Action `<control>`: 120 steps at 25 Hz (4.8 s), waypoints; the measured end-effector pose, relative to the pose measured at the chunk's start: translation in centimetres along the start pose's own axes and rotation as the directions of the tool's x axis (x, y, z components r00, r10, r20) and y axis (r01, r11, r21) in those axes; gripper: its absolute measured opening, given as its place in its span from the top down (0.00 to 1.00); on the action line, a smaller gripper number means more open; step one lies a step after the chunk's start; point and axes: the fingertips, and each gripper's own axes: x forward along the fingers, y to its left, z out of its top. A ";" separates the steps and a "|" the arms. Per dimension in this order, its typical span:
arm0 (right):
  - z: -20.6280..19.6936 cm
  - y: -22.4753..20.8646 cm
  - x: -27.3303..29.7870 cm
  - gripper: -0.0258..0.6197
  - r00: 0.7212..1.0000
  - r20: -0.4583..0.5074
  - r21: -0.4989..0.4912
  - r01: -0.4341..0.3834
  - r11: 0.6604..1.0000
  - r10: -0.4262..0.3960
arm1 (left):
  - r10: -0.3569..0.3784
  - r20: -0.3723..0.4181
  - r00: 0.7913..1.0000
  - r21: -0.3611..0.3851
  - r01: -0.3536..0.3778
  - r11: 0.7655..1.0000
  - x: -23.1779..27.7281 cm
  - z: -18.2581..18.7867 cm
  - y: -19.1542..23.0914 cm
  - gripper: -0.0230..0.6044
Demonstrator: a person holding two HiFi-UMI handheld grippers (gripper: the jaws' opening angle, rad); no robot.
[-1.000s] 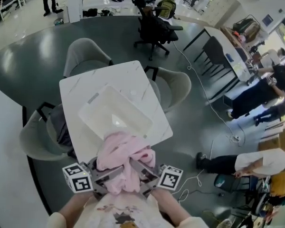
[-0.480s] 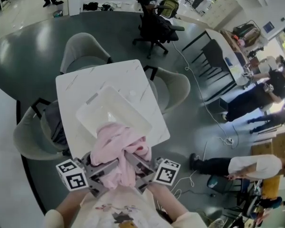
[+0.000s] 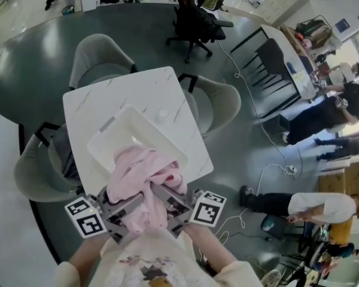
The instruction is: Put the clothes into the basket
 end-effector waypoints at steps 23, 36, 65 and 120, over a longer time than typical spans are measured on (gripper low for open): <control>1.8 -7.5 4.9 0.54 0.992 -0.104 0.048 0.076 0.996 -0.071 | 0.149 0.014 0.989 -0.087 -0.147 0.985 3.0 1.6 8.3 0.38; 0.9 -14.0 7.0 0.54 0.963 -0.136 0.053 0.243 0.968 -0.234 | 0.337 -0.055 0.940 -0.084 -0.341 0.936 3.9 0.9 15.0 0.38; 0.3 -25.4 8.7 0.55 0.876 -0.131 0.169 0.481 0.860 -0.464 | 0.639 -0.202 0.742 0.049 -0.644 0.764 7.4 0.2 24.7 0.39; -5.2 -32.1 6.4 0.40 0.708 -0.191 0.398 0.689 0.606 -0.680 | 0.803 -0.339 0.489 0.457 -0.661 0.595 8.5 -1.2 31.9 0.30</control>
